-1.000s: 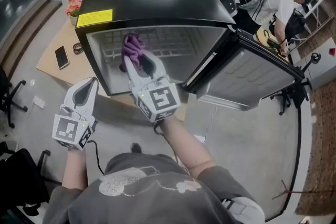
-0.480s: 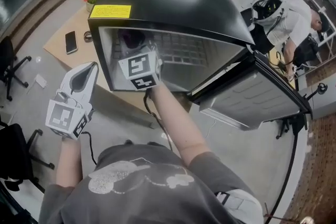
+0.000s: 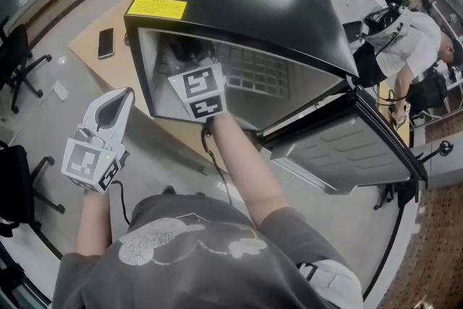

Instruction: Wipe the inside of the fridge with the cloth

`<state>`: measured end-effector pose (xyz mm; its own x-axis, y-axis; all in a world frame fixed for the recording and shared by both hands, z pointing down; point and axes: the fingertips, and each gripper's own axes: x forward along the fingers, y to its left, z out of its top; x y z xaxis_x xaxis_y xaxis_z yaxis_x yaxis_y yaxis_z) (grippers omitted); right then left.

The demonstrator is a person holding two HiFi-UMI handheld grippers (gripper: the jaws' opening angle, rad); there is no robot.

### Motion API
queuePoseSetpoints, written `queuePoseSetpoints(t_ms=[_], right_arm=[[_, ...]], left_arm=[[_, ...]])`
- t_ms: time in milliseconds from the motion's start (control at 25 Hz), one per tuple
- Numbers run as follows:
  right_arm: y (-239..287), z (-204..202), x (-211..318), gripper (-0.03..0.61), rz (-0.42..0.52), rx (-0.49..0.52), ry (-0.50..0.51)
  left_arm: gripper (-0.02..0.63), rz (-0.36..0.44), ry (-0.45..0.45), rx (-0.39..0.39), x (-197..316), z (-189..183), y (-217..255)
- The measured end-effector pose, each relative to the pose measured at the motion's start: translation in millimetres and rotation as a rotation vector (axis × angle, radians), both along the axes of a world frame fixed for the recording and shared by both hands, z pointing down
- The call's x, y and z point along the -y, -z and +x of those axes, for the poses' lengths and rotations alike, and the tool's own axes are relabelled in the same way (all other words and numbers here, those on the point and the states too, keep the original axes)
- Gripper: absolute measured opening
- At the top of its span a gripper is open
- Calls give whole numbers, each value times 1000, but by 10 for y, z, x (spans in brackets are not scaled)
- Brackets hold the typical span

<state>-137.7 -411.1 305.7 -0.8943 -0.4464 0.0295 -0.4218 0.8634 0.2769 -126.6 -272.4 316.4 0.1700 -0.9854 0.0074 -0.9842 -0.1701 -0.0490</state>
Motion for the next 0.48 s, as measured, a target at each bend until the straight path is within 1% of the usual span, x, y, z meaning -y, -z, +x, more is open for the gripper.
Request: queuePoseSetpoints(t_ms=[160, 320, 480], right_arm=[[17, 83, -317, 86, -28, 50, 49], [39, 156, -556, 86, -48, 74, 100], [54, 278, -727, 86, -108, 117, 145]], left_arm=[[18, -3, 5, -13, -11, 84, -18], [18, -13, -1, -26, -22, 163, -72], [18, -17, -8, -36, -42, 221, -97]])
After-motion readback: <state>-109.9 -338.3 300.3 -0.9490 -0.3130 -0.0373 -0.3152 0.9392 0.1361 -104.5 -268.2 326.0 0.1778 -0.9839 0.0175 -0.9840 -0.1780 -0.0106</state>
